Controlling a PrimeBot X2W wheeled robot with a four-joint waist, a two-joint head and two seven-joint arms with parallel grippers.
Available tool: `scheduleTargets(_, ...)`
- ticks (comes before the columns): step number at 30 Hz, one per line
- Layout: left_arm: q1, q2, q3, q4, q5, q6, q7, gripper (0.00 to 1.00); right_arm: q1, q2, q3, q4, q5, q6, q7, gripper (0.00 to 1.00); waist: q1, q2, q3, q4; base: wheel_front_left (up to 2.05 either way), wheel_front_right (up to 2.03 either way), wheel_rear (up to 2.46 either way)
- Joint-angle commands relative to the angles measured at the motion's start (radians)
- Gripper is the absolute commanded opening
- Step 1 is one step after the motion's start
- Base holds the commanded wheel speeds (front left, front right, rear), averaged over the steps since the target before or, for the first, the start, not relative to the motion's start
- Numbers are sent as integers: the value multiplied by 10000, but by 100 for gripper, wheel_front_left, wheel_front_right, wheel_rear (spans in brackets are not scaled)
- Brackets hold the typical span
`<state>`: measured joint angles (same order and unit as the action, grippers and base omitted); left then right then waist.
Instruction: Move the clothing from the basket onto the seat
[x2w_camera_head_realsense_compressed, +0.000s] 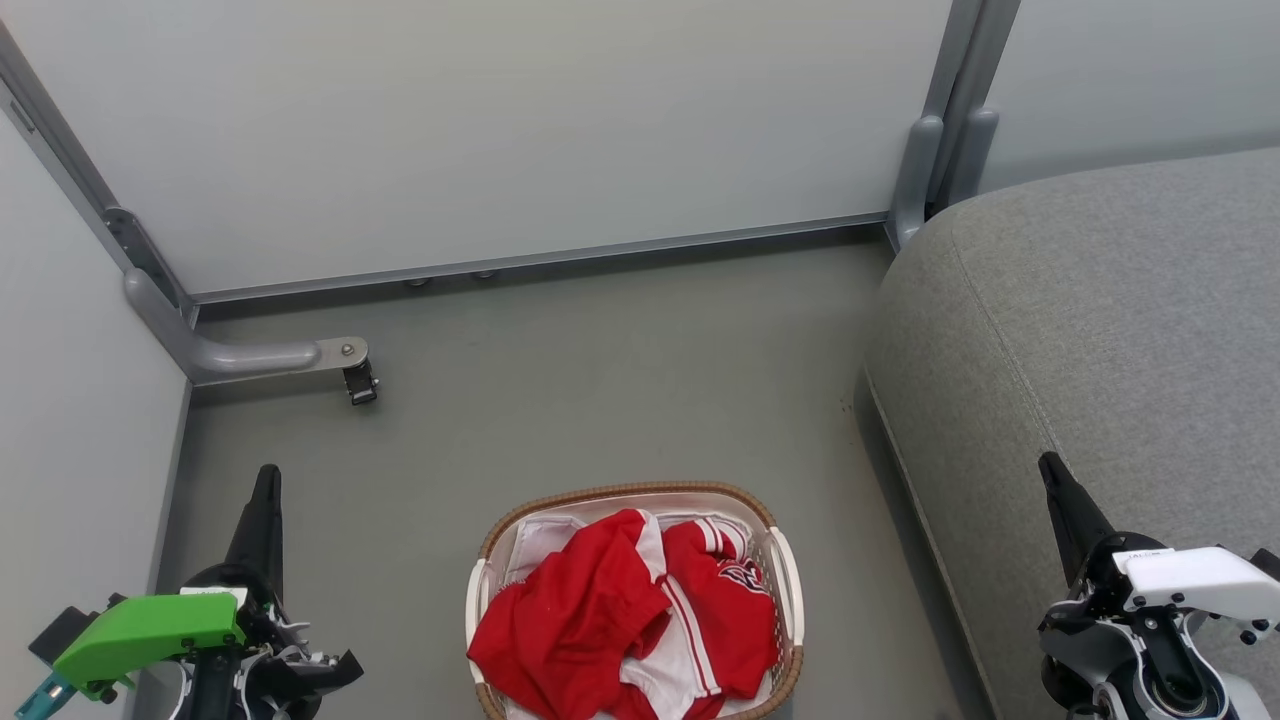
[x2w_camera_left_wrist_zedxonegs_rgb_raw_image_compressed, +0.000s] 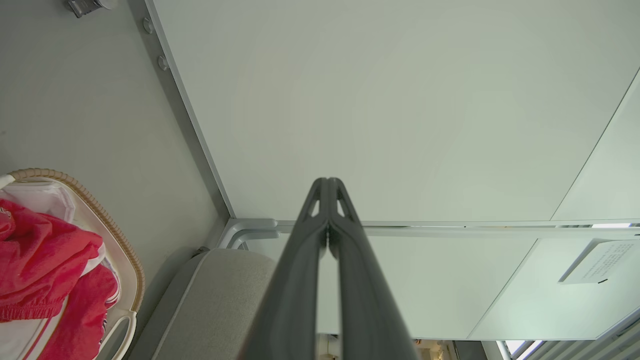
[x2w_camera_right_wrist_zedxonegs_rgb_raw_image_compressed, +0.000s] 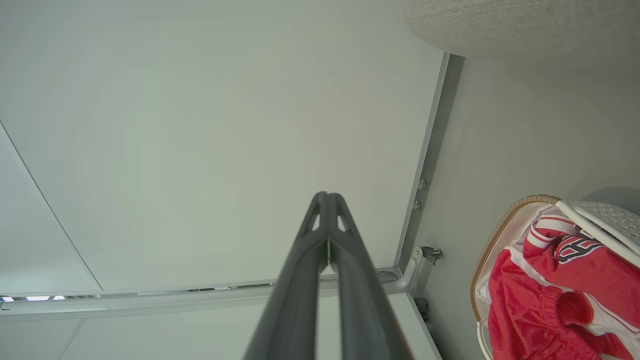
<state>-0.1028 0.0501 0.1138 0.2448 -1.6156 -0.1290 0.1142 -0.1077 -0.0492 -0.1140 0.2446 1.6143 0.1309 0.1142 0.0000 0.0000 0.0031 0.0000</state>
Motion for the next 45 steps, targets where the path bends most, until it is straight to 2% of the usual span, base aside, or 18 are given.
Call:
scheduleTargets(1,-114,6,9,-14,54,-35,21,0,-1,-29,-6,-8,-28,-4,17,0,0,0,0,0,0,0,0)
scheduleTargets(14,-114,6,10,-14,55,-35,20,0,-1,-29,-6,-8,-29,-4,17,0,0,0,0,0,0,0,0)
scheduleTargets(15,0,0,-2,0,0,0,0,100,0,0,0,0,0,0,0,100,0,0,0,0,0,0,0)
scheduleTargets(17,55,-19,-7,128,-2,4,-10,100,44,36,4,120,1,0,0,100,0,0,1,0,0,0,0)
scheduleTargets(18,104,-37,-8,192,-1,8,-15,0,79,60,14,163,-5,0,-5,0,0,0,2,0,0,0,0)
scheduleTargets(19,143,-49,-6,252,6,15,-28,100,115,81,30,196,-23,-2,-19,100,0,0,6,0,0,0,0)
scheduleTargets(27,71,221,-234,288,712,11,-452,100,2,-180,463,139,-819,-2,-443,100,0,0,18,14,0,0,0)
scheduleTargets(45,110,605,-582,238,4917,1,-1248,100,-244,-272,916,-12,-4477,-2,-1243,100,0,0,81,48,0,0,0)
